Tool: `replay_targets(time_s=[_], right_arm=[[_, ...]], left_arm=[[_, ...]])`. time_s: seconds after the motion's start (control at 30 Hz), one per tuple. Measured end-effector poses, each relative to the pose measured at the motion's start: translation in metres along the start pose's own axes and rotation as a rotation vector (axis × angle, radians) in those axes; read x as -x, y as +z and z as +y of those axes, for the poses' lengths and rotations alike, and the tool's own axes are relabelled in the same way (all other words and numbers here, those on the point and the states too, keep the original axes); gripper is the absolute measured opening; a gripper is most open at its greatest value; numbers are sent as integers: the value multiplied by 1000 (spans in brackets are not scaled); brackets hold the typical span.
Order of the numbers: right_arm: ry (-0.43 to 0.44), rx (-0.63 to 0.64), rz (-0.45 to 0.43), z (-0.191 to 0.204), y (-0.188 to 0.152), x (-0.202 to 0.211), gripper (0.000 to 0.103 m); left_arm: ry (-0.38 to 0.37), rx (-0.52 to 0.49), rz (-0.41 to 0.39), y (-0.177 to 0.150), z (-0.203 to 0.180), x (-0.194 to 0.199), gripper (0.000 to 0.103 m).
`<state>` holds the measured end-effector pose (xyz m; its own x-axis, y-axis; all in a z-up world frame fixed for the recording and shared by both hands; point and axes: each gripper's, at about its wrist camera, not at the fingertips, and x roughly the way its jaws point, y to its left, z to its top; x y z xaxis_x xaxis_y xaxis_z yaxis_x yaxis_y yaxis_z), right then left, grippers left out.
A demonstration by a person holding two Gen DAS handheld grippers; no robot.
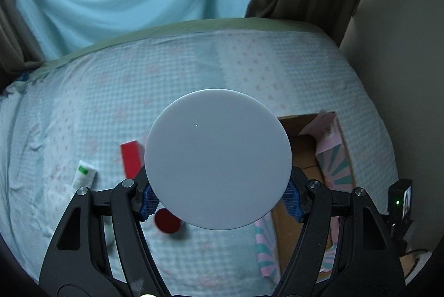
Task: Organize rigid objects
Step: 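Carry the white-lidded jar into the cardboard box and open the left tool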
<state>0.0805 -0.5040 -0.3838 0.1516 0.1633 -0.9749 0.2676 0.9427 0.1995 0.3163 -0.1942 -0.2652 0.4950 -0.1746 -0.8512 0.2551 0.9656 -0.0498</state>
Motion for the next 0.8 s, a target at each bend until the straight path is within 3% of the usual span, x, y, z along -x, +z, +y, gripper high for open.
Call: replay_targets(time_s=[0.2,0.4,0.6,0.8], right_arm=[[7,-2,-1,2,4,1,14],[10,-6,2,0,16,-7,14],[19,-10,2,6,15,-8,15],[47,-17,-5,2,15,-9,15]], left_arm=[[-71,-83,40,16,-79,-40,68],[-106,-141,139,5,-138,-98,68],[-82,-156,235,-13,-153,-149,68],[-43,-149,268,-22,-150,-166,68]])
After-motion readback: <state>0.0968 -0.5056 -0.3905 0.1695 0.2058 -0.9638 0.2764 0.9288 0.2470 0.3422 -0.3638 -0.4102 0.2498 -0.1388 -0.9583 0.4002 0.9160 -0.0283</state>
